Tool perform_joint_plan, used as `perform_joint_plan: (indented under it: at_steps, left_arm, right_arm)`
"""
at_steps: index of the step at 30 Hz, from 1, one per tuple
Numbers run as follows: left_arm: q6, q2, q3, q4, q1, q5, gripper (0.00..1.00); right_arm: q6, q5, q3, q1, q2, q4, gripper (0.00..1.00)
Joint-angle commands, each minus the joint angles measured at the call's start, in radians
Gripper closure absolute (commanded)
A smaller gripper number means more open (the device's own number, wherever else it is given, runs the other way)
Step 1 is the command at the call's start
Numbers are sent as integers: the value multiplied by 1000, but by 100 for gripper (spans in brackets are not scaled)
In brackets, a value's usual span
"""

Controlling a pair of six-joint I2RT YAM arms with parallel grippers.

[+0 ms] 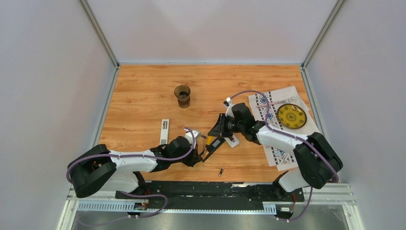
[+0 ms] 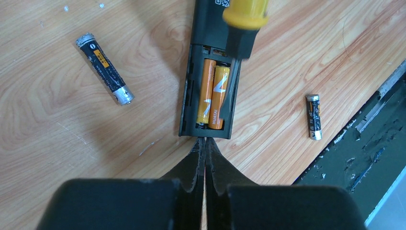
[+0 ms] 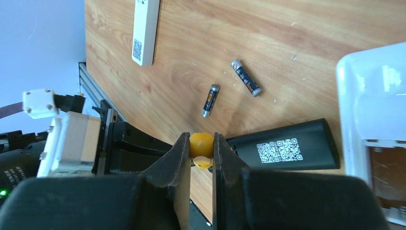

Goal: Unload the batteries from the remote control

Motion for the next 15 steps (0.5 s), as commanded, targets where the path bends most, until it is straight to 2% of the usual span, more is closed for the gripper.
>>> perform_joint_plan:
  at_steps: [1, 6, 15]
  left_arm:
    - [6, 9, -15, -35, 2, -39, 99]
    - [9, 12, -15, -37, 2, -40, 100]
    - [11, 20, -9, -40, 2, -40, 100]
  right_arm:
    - [-84, 111, 55, -23, -87, -71, 100]
    - [-99, 116, 41, -63, -95, -101, 100]
    - [-99, 79, 1, -65, -53, -85, 100]
